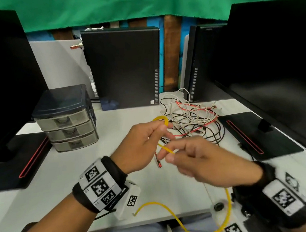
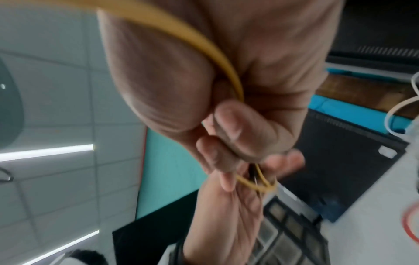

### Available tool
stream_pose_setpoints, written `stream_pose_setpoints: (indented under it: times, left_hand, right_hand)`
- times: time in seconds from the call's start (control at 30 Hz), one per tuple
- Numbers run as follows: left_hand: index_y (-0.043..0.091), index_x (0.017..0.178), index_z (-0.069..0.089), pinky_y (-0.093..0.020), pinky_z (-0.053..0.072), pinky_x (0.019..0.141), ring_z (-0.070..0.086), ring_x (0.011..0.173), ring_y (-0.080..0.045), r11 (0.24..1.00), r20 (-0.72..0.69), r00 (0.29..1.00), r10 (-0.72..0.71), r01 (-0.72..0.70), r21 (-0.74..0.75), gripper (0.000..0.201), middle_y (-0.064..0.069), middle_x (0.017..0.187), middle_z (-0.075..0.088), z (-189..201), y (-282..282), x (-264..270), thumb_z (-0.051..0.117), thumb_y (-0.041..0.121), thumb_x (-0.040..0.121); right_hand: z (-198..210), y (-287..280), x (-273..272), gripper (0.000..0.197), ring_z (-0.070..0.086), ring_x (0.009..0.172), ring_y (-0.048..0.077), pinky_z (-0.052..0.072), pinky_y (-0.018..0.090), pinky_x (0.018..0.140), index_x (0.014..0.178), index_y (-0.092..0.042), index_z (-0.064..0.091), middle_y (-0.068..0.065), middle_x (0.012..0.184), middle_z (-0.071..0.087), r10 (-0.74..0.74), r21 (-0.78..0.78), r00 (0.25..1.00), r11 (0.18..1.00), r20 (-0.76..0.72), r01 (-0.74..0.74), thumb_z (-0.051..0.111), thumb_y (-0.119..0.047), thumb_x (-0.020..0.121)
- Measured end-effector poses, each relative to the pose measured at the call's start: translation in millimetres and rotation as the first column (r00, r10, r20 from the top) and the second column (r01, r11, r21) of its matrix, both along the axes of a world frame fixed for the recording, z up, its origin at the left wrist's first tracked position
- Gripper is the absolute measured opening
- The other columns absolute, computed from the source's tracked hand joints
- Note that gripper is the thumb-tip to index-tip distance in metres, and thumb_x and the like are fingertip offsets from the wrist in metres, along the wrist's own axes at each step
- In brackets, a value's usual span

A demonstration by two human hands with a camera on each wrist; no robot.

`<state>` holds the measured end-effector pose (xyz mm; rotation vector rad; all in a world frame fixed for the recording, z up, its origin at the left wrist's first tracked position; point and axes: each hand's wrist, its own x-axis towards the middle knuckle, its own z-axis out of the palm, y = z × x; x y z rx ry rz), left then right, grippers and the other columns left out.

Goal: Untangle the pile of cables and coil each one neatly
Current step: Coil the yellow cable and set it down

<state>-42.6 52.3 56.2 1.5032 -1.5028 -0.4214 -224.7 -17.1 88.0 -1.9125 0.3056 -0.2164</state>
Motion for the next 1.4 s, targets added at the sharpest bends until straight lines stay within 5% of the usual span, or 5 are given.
stream_pose_setpoints:
  times: [0.53,0.73,1.0,1.17,1.4]
  left_hand:
    - [0.007,0.107,0.077,-0.032,0.056,0.095,0.073,0.071,-0.021,0.929,-0.751,0.553,-0.362,0.287,-0.236,0.038,-0.002,0.069,0.068,51,19,0,0.044,0.022,0.096]
    - [0.022,0.086,0.081,-0.043,0.043,0.110,0.068,0.114,-0.024,0.988,-0.520,0.854,-0.033,-0.051,-0.146,0.036,0.001,0.108,0.076,36,10,26,0.049,0.033,0.100]
    - [0.014,0.075,0.074,-0.044,0.043,0.108,0.060,0.118,-0.002,0.993,0.074,0.996,0.048,-0.056,0.104,0.051,0.006,0.104,0.075,20,10,37,0.040,0.034,0.106]
    - [-0.021,0.111,0.061,-0.032,0.047,0.102,0.069,0.085,0.002,0.878,-0.252,0.904,-0.346,0.407,0.252,0.055,0.000,0.064,0.066,30,16,9,0.036,0.028,0.105]
    - [0.011,0.106,0.074,-0.032,0.050,0.096,0.053,0.049,-0.012,0.886,-0.542,0.749,-0.381,0.463,0.017,0.033,0.007,0.055,0.042,48,25,8,0.051,0.032,0.099]
  right_hand:
    - [-55,-70,11,0.020,0.063,0.089,-0.016,0.045,0.009,0.080,0.111,-0.019,0.077,-0.011,0.110,0.075,-0.306,-0.329,0.939,0.880,0.160,0.343,0.063,-0.015,0.098]
    - [-64,10,21,0.023,0.061,0.073,0.000,0.049,0.019,0.075,0.114,-0.026,0.073,-0.012,0.084,0.071,0.089,-0.420,0.996,0.903,-0.018,-0.089,0.055,-0.033,0.101]
    - [2,-6,0,0.026,0.053,0.064,0.017,0.044,0.029,0.062,0.088,-0.013,0.069,0.003,0.070,0.060,-0.049,-0.454,0.950,0.870,0.308,0.192,0.054,-0.031,0.100]
    - [10,-44,-4,0.015,0.063,0.076,0.013,0.049,0.020,0.068,0.092,-0.030,0.072,-0.006,0.084,0.070,-0.243,-0.417,0.830,0.773,0.502,0.479,0.060,-0.025,0.099]
    - [-21,-56,9,0.018,0.057,0.065,0.014,0.046,0.025,0.063,0.108,-0.024,0.074,-0.007,0.072,0.065,-0.217,-0.375,0.943,0.876,0.254,0.303,0.062,-0.030,0.096]
